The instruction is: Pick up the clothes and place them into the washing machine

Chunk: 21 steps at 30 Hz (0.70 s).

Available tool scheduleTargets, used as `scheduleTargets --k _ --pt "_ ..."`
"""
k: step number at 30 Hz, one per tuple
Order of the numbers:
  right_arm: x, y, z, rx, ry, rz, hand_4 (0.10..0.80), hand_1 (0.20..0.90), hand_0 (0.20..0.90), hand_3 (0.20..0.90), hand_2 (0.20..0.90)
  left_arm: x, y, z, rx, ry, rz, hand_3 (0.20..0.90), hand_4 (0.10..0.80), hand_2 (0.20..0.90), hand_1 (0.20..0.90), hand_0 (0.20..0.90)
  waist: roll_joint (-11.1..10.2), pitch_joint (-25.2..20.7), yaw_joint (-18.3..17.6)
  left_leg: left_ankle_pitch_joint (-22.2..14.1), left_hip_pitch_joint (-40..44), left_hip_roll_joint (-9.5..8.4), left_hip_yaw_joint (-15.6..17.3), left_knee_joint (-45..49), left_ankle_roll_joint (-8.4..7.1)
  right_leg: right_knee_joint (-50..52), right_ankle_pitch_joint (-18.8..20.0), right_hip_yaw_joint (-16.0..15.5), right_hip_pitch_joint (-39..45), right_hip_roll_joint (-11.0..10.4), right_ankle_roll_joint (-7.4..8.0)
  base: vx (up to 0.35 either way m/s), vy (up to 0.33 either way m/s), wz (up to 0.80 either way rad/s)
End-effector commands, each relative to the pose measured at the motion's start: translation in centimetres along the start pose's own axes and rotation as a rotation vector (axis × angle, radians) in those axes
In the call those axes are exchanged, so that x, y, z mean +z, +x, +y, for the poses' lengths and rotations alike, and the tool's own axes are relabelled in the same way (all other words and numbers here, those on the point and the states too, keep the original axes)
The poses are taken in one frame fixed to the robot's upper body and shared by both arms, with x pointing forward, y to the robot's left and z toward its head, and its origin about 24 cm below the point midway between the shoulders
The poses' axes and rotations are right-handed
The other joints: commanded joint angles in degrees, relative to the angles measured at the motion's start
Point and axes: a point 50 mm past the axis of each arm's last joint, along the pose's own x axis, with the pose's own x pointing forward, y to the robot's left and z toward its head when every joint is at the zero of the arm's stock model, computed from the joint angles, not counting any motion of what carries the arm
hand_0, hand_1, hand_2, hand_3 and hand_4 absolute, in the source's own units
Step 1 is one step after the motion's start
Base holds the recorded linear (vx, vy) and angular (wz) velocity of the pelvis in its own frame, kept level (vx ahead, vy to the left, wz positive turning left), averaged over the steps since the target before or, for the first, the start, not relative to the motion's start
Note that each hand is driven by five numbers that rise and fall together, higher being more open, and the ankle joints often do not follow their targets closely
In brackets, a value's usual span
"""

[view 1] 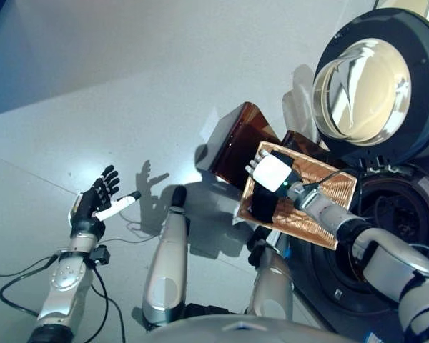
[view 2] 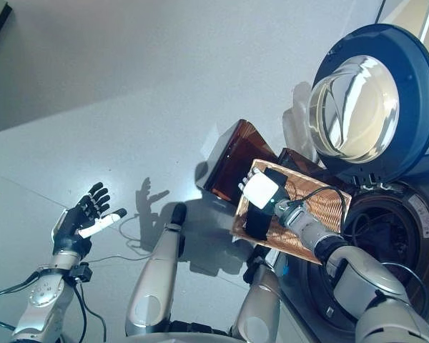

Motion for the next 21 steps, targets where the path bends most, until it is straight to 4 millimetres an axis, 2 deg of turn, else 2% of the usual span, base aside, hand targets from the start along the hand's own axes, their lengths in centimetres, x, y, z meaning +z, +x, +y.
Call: scheduleTargets --k 1,5,16,21 --pt "-2.5 -0.8 0.4 0.008 -0.048 0.059 0.8 0.9 0.9 0.9 0.9 2.6 -0.7 1.4 -0.013 0.045 -0.125 0.9 0.8 0.9 0.9 0.9 -1.1 -3.1 0.2 4.4 -2.4 2.19 -1.5 -4.2 -3.55 2.2 3.6 3.9 -3.1 -3.4 2.0 0.0 0.0 0.0" --pt "-3.2 -1.3 0.8 0.005 -0.018 0.114 0.8 0.9 0.9 0.9 0.9 2.1 -0.9 1.7 0.012 0.043 -0.103 0.9 0.8 0.9 0.9 0.9 -0.8 -3.2 0.1 4.4 -2.3 2.09 -1.4 -4.3 -3.33 2.5 3.5 4.3 -3.5 -3.2 1.98 0.0 0.0 0.0" --pt "-4.4 -1.1 -0.8 -0.091 -0.034 0.105 0.8 0.9 0.9 0.9 0.9 1.5 -0.8 1.0 0.001 0.016 -0.09 0.9 0.8 0.9 0.9 0.9 0.3 -4.6 -1.2 4.1 -1.9 2.35 -0.7 -4.0 -3.13 1.9 4.0 4.9 -3.8 -3.5 2.38 -0.002 0.008 -0.02" --pt "-4.9 -1.2 -1.4 -0.123 -0.038 0.106 0.8 0.9 0.9 0.9 0.9 1.0 -1.0 1.1 0.012 0.013 -0.071 0.9 0.8 0.9 0.9 0.9 0.1 -5.8 -1.6 3.9 -1.4 2.54 -0.3 -4.3 -3.08 1.5 4.2 5.2 -3.6 -3.5 2.36 0.002 0.009 -0.03"
